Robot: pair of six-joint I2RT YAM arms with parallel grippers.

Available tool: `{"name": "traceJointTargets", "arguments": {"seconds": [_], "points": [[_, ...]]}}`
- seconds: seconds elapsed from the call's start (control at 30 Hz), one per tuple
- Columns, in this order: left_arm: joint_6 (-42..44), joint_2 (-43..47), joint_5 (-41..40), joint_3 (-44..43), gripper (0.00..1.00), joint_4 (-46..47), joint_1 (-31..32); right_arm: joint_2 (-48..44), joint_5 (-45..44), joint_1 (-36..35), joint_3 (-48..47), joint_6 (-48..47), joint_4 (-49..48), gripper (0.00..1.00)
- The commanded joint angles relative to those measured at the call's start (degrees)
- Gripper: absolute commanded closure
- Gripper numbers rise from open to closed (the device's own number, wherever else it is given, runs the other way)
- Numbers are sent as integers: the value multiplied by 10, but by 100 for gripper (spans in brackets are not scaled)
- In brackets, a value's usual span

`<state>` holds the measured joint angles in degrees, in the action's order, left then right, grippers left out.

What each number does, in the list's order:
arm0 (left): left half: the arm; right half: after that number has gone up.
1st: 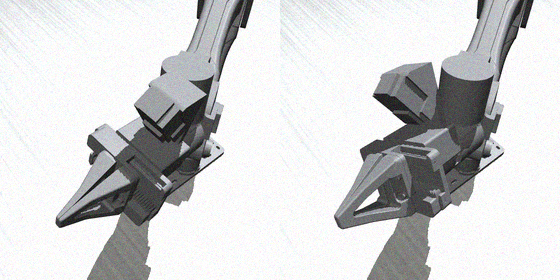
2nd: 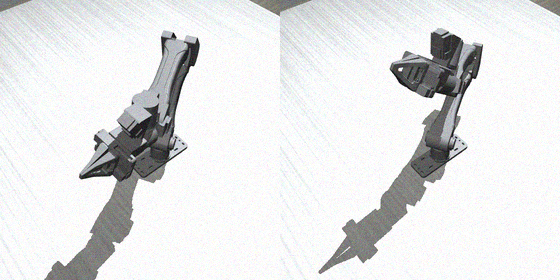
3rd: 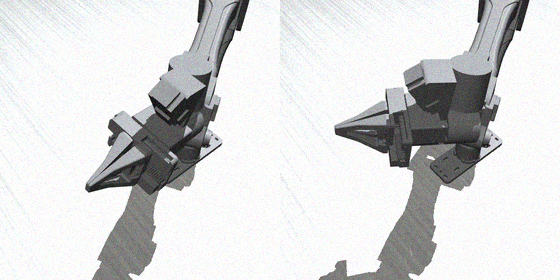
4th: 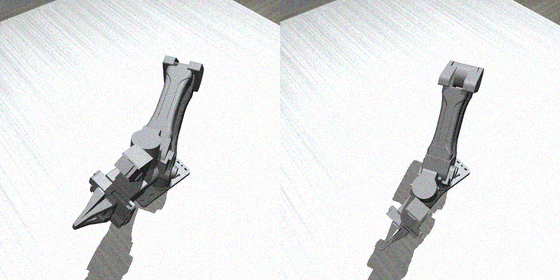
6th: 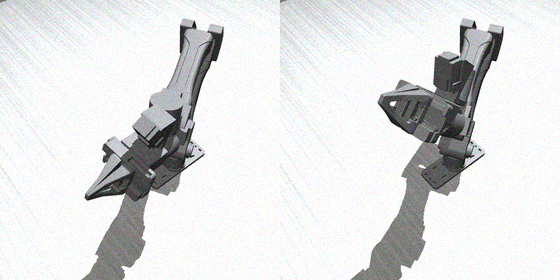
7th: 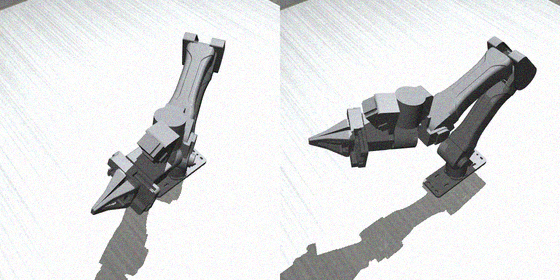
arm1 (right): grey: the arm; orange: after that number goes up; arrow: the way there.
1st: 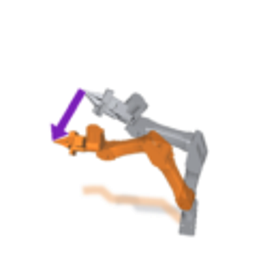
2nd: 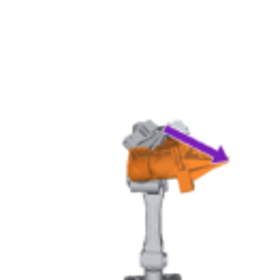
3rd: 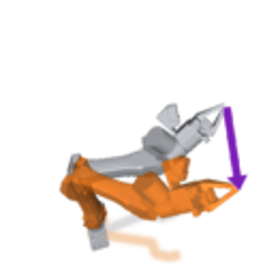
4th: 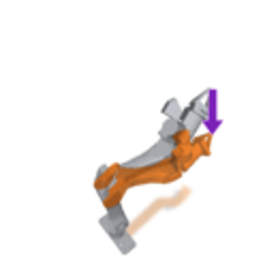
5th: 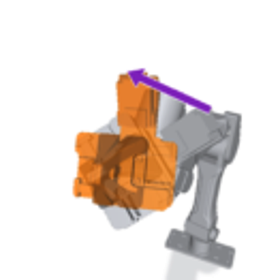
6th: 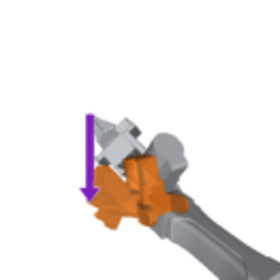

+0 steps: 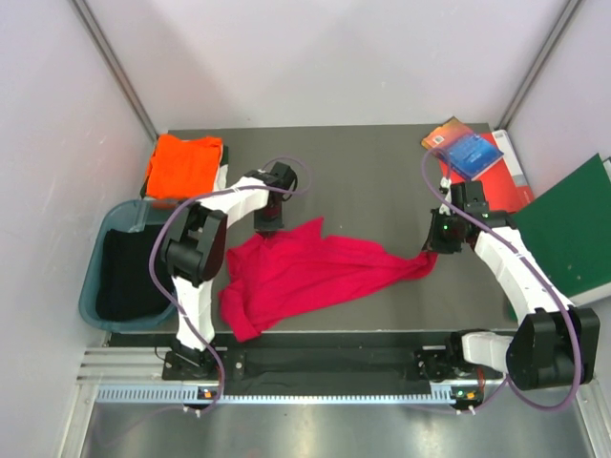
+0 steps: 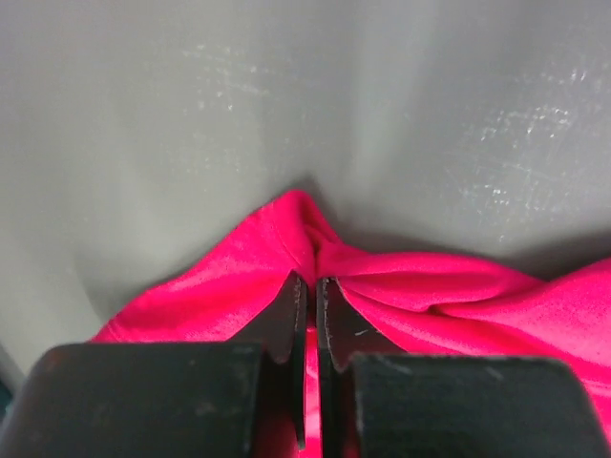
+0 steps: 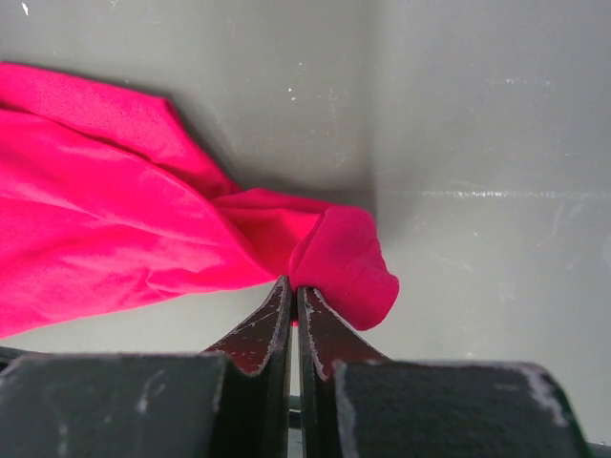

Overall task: Fold and stack the t-shirts
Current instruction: Flatten out the tshirt

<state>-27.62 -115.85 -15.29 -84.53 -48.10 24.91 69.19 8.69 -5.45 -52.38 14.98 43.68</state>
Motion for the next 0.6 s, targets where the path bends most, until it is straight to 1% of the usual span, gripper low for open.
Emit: {"name": "traceJointTargets", "arguments": {"seconds": [0.0, 0.1, 0.13, 0.17, 0.23, 0.27, 0.3, 0.4, 0.43, 0.47, 0.5, 0.53, 0.57], "points": [[-2, 42, -25, -12, 100, -20, -8, -5, 5, 11, -21, -8, -19, 100], [-9, 105, -33, -9, 100, -44, -8, -10, 4, 11, -19, -8, -17, 100], [-17, 140, -28, -5, 100, -62, -7, -12, 4, 11, -16, -9, -17, 100], [-24, 158, -24, 1, 100, -76, -7, -14, 5, 10, -13, -10, -17, 100], [-47, 194, -5, 33, 100, -108, -4, -16, 3, 11, -9, -9, -16, 100], [-57, 231, 19, 49, 100, -117, -2, -18, 3, 11, -4, -9, -16, 100], [-67, 249, 35, 91, 100, -124, 1, -19, 3, 11, -3, -9, -17, 100], [-117, 323, 96, 168, 100, -142, 24, -17, 3, 11, 3, -9, -19, 100], [-145, 338, 111, 217, 100, -145, 36, -15, 3, 12, 5, -9, -20, 100], [-158, 369, 134, 244, 100, -147, 42, -13, 4, 12, 4, -9, -20, 100], [-167, 383, 181, 263, 100, -148, 47, -11, 5, 11, 3, -9, -20, 100], [-179, 396, 198, 289, 100, -151, 57, -9, 5, 11, 3, -10, -23, 100], [-182, 416, 207, 294, 100, -168, 60, -6, 5, 12, 0, -12, -23, 100]]}}
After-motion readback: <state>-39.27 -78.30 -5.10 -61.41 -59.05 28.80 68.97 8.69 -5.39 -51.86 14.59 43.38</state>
